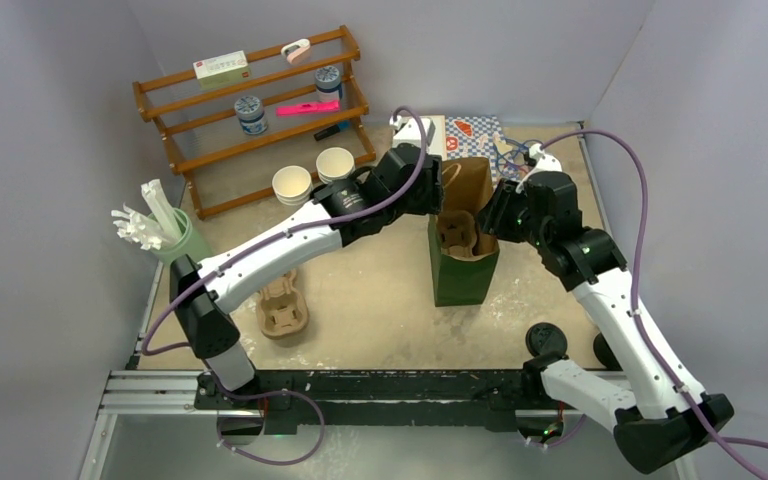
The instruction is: Pack the takeout coffee
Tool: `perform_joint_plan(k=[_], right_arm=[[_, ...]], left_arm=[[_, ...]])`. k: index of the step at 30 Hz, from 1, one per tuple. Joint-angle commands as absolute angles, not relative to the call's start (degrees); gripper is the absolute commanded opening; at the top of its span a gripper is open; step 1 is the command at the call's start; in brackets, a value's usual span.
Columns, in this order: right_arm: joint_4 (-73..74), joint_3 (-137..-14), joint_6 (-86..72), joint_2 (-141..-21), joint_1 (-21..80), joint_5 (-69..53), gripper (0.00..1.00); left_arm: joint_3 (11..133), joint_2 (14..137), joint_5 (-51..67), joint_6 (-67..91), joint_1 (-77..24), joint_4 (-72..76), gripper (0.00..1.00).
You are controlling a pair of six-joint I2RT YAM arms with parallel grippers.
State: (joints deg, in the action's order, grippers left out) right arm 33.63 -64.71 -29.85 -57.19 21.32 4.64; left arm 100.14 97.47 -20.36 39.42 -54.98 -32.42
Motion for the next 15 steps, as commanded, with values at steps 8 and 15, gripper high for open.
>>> perform_joint_plan(k=[8,15], right_arm=[[33.92,-66.27,-27.52,-54.10,21.18,4.66,0.55],[33.75,-66.03,-25.53,-50.33,21.19,4.59,0.61]], left_arm=[[85.72,78.94,-7.63,9.34,-54.43,-20.81,0.87],[75.24,66.29,1.68,0.31,-53.73,-18.04,0.97]])
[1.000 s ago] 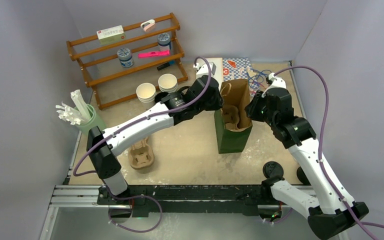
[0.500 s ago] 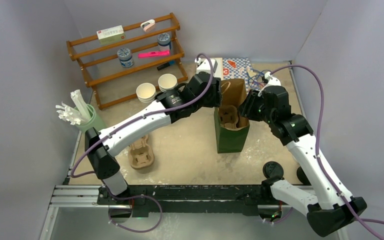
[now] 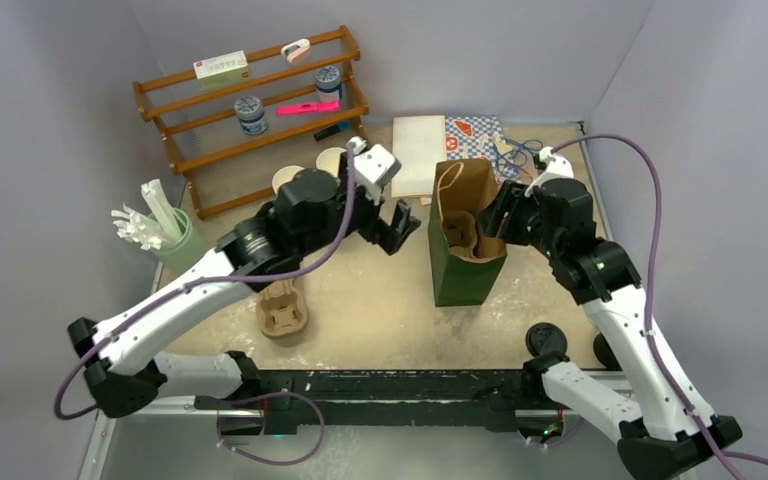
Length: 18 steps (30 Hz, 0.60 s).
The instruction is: Pack the takeout coffee
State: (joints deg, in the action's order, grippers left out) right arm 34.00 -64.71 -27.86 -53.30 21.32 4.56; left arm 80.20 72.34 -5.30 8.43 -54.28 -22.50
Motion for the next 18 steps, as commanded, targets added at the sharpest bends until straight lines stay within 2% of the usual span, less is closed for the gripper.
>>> perform_joint_plan(k=[1,6,10,15,18], right_arm=[[33.64,-65.89,-25.13,-49.46,21.18,4.50,0.62],[33.66,-65.06,-23.71,-45.32,21.18,4.18,0.68],[34.76,-65.41,-23.39,-43.92,21.18,3.31,0.72],[36.18,-65.54,-22.64,-43.69,21.23,2.90,0.72],[36.10,-64.39,-23.08,-43.36,21.18,2.12,0.72]], left_arm=[[73.27,64.50,2.20,-1.46,-53.66,-17.37,0.97],[65.53,57.33,2.93,-0.52,-51.37,-15.37,1.00],[63.14,54.80,0.22,7.74,-45.52,-16.00,1.00],[61.97,56.00,-8.30,14.70,-39.30,-18.03,1.00],[62.32,59.45,-8.56,17.30,-34.49,-19.68,0.96]])
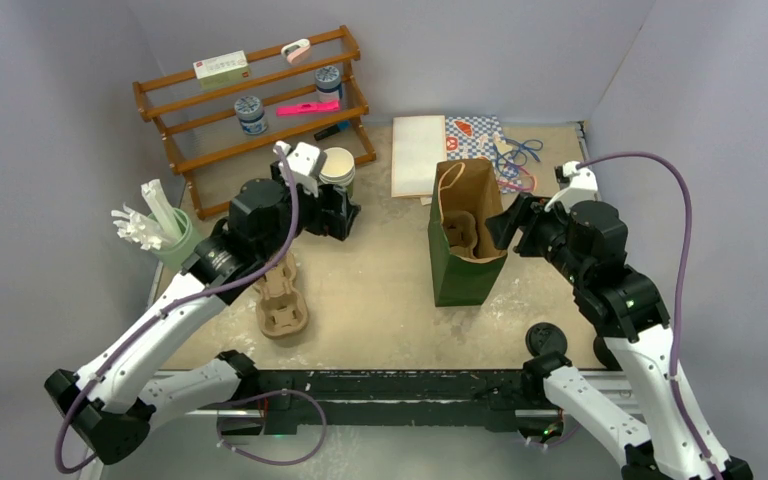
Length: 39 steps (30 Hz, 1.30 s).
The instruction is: Pack the takeout coffee
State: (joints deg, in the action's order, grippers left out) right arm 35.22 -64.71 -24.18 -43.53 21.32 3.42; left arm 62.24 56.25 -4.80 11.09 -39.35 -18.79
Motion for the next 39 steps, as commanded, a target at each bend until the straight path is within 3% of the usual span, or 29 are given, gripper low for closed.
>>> perform_joint_plan(k=[1,6,14,19,27,33,39], right_arm=[[35.83,-63.89,-23.11,-43.19,21.24,1.99,0.72],[35.89,-62.14,-24.05,-42.98,21.19,1.87,0.71],[37.56,-64.15,-24.39,-41.11,21.18,3.97,0.71],[39.01,-64.12,-25.92,-44.11,21.18,9.63,0.69],[35.47,-68.16,-27.59,-52.47,21.18,11.41,0.61],[31.59,-68.57,-31.92,-59.30,21.18,16.51,0.46],[31.15,-73.97,-34.53,-66.39,21.20,18.43,0.00]], left_arm=[[62.90,61.12,-9.54,18.22,-33.24,-20.69,0.92],[65.87,69.50,-11.40,20.64,-30.11,-22.51,0.74],[67.41,77.41,-15.31,18.59,-28.92,-16.79,0.63],[69.69,82.77,-8.68,12.92,-28.92,-11.53,0.59],[76.32,91.73,-9.71,1.94,-28.90,-9.46,0.59],[80.32,97.09,-12.56,-4.66,-28.89,-9.32,0.57],[86.64,102.94,-12.14,-7.98,-28.92,-13.06,0.48]])
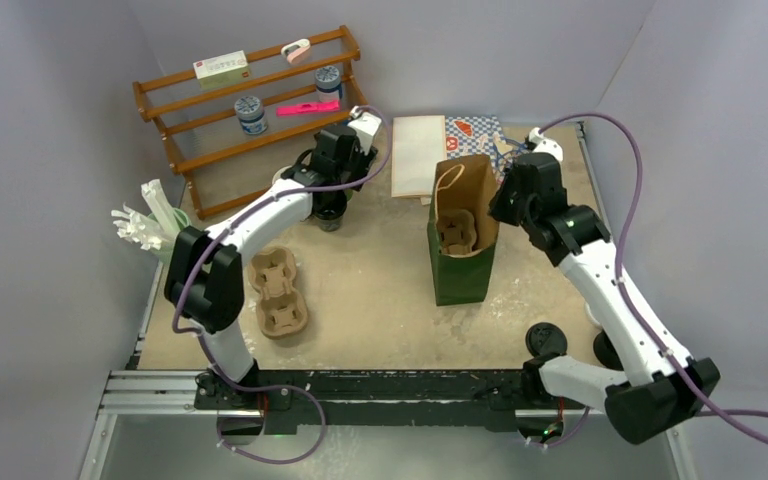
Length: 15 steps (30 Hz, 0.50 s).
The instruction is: Pack the takeout coffee
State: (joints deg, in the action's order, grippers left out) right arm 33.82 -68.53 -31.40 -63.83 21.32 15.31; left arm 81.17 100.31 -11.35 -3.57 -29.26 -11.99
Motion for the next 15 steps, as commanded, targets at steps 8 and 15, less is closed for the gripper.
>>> perform_joint_plan(k=[8,15], right_arm=[[23.39,-75.67,-40.15,-68.57,21.25,21.34,0.00],[20.40,-78.11,-38.76,-68.73,21.19,25.05,0.00]], left_arm=[[92.18,108.33,-13.95,-7.20,-28.94,-15.13,0.39],[92.46,109.40,-14.56,-7.53,-28.87,-14.51,0.38]])
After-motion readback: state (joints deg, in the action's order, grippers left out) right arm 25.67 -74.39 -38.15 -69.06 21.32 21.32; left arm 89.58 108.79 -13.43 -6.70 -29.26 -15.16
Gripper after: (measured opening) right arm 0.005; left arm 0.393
